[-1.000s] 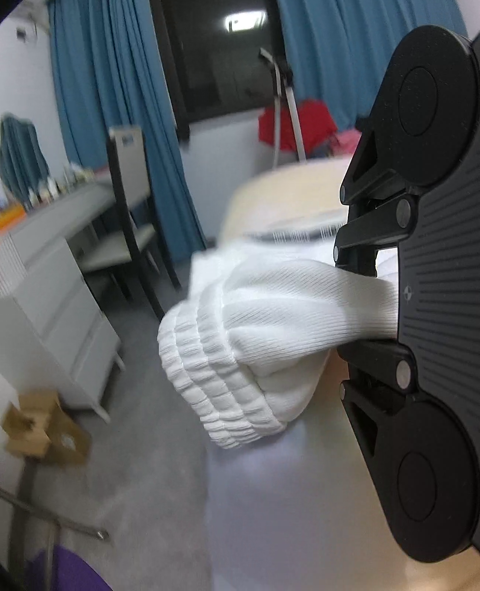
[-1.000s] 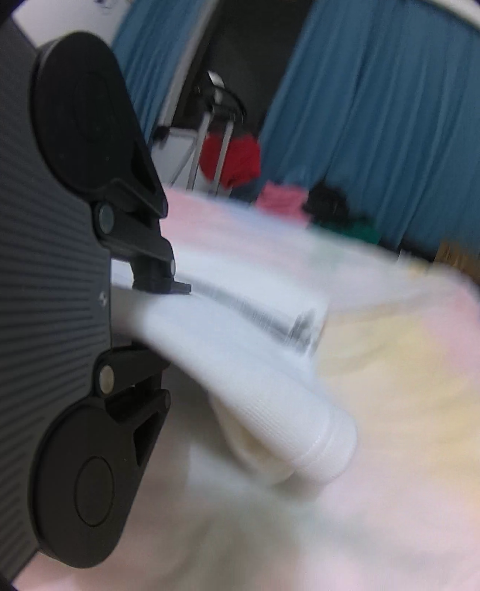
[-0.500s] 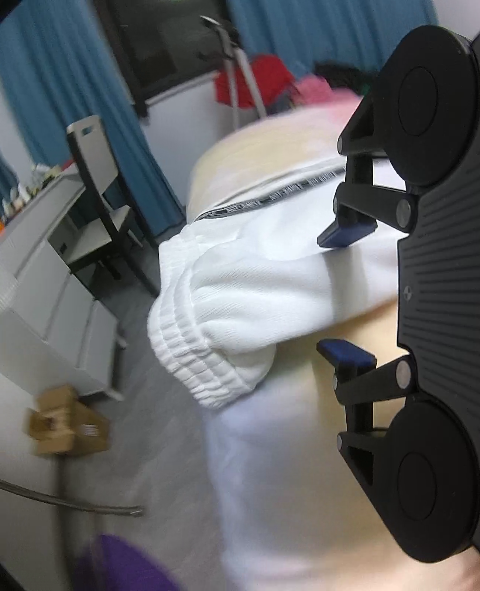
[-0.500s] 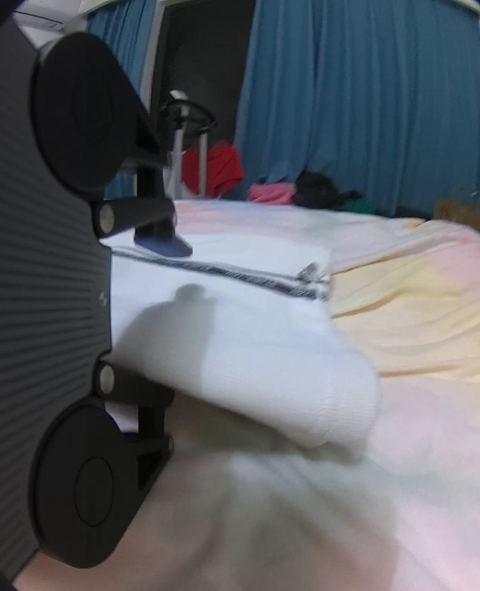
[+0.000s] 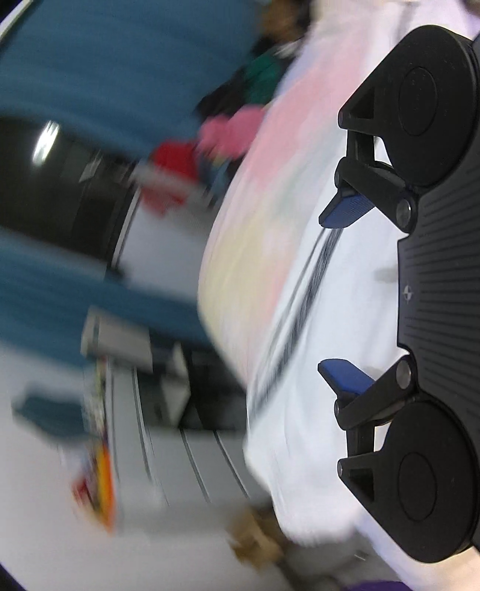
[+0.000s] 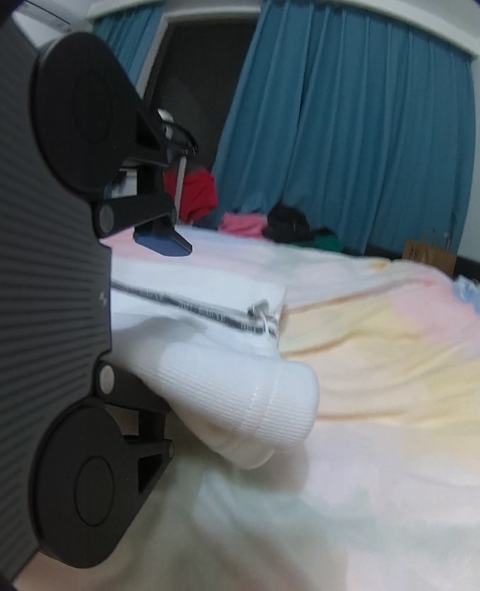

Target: Fold clothes

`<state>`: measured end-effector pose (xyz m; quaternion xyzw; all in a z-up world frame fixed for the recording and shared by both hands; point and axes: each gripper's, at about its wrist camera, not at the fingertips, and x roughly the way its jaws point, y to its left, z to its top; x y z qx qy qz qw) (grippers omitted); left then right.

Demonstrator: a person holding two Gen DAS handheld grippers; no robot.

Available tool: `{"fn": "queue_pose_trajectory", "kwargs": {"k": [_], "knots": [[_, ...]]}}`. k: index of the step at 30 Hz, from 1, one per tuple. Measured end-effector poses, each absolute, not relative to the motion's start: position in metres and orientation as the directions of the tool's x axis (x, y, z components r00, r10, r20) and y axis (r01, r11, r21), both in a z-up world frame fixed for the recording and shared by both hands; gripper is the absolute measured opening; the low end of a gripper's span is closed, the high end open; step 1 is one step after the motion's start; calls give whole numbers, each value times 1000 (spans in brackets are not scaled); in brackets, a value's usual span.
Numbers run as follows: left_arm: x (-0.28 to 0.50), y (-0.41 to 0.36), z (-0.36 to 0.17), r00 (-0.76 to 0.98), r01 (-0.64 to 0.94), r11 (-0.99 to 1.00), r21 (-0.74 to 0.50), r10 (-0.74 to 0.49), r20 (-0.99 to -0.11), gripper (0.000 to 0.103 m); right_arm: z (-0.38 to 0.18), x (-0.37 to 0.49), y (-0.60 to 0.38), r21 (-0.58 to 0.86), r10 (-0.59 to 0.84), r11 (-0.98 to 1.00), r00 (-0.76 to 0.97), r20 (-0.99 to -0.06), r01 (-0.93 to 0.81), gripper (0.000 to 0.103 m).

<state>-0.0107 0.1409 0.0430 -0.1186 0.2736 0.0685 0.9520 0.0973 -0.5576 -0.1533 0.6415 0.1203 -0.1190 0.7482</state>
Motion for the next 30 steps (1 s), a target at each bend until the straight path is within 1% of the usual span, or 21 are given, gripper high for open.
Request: {"fn": "queue_pose_trajectory", "kwargs": {"k": [2,4,5,6,7,9,12,14,15,17,20,23,27,30], "knots": [[8,111,34,836,-111,981,-158,7,-549,82,-155,99,-560,921,-26,160,934,-356,355,57],[26,88,21,821,-50,988,-147,-43,-570,82,-156,106,-559,896,-16,198,915,-403,398,54],[32,79,14,813,-26,989,-148,-65,-578,82,-156,109,-558,882,-8,218,904,-427,418,50],[37,70,6,806,-3,989,-148,-85,-586,82,-156,111,-557,869,-3,239,895,-445,433,44],[41,62,-1,801,17,991,-133,-93,-592,82,-155,112,-557,856,-10,260,888,-459,446,42],[47,46,-19,791,46,995,-84,-87,-606,82,-153,114,-557,838,-19,285,877,-480,465,37],[47,34,-46,752,62,998,-5,-50,-657,82,-147,116,-556,808,-61,322,862,-503,494,22],[45,27,-65,730,76,995,58,-16,-683,82,-142,115,-556,783,-88,359,853,-514,508,17],[46,25,-72,728,84,993,82,-5,-686,82,-138,116,-554,769,-102,380,850,-518,514,16],[45,22,-77,725,79,993,90,5,-689,82,-130,119,-552,738,-129,423,842,-524,525,15],[51,27,-80,711,74,995,72,-2,-703,82,-124,124,-545,679,-173,488,823,-541,549,15],[54,34,-78,709,78,995,61,-12,-705,82,-123,119,-540,649,-211,500,808,-550,573,15],[58,39,-75,707,84,994,63,-15,-707,82,-118,120,-532,616,-271,513,794,-544,597,15],[63,42,-72,692,109,992,60,-32,-721,83,-104,122,-519,599,-293,547,804,-517,585,15]]}}
